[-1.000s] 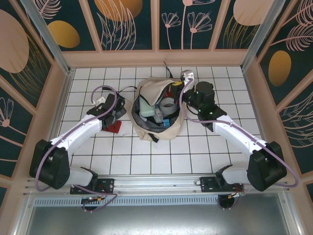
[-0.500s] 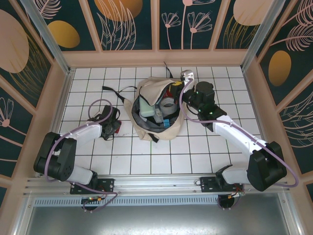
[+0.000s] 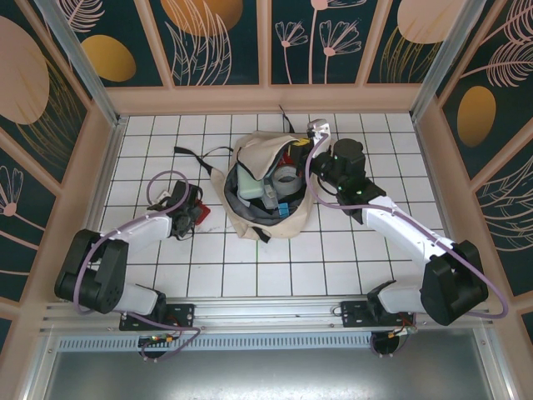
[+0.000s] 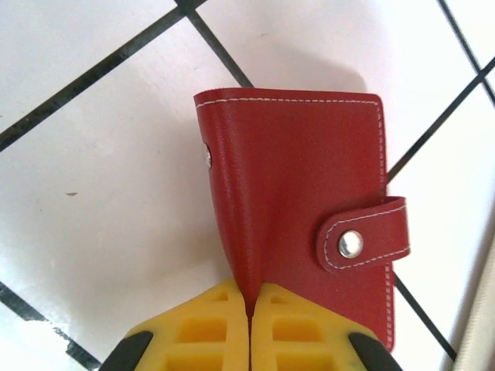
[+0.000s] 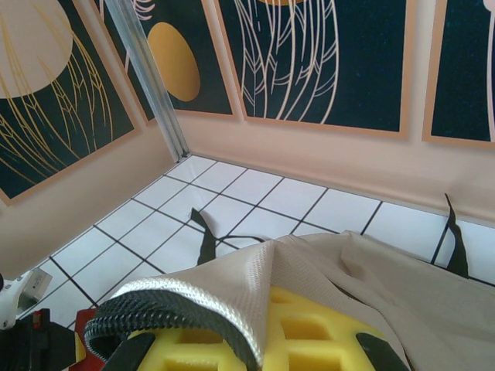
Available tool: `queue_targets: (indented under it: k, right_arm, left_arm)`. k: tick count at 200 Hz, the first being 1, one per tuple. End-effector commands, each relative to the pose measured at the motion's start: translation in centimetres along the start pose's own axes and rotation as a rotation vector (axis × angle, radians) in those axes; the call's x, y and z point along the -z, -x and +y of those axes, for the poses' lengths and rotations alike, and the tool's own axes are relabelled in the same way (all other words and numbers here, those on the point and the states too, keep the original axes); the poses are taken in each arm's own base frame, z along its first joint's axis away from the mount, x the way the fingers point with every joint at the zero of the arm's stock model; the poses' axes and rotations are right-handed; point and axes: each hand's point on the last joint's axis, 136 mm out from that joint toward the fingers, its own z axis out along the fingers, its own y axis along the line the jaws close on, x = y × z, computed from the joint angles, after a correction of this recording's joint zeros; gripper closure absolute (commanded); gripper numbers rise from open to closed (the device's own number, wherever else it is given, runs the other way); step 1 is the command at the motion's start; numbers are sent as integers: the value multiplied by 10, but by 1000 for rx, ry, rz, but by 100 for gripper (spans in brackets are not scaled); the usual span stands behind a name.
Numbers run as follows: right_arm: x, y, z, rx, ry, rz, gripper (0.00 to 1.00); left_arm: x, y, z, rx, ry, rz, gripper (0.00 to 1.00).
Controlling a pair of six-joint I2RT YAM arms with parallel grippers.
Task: Pack the student bag
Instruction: Pick up the card holder from the middle-left of the table, then place the card holder in the student bag.
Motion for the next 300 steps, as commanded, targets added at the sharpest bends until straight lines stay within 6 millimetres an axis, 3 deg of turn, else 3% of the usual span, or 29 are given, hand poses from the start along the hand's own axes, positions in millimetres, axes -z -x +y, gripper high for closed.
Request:
queue_targets:
  k: [1, 80, 102, 136, 184, 207, 300]
  right_arm:
    - [6, 38, 19, 34, 63, -139, 96]
    - [4, 37, 18, 31, 60, -135, 96]
    - [4, 37, 17, 31, 55, -136, 96]
    - [4, 37, 17, 31, 55, -136, 96]
    - [4, 37, 18, 33, 56, -137, 96]
    - [4, 37, 18, 31, 58, -135, 96]
    - [7, 40, 17, 40, 45, -144, 96]
  left_arm:
    - [14, 10, -1, -27, -2, -29, 98]
    - [90, 26, -72, -107, -351, -15, 100]
    - [112, 16, -97, -145, -485, 32, 100]
    - [145, -18, -139, -260, -654, 109, 100]
    - [160, -73, -174, -337, -775, 248, 100]
    - [156, -93, -183, -365, -780, 294, 100]
    - [141, -151, -230, -488, -803, 407, 100]
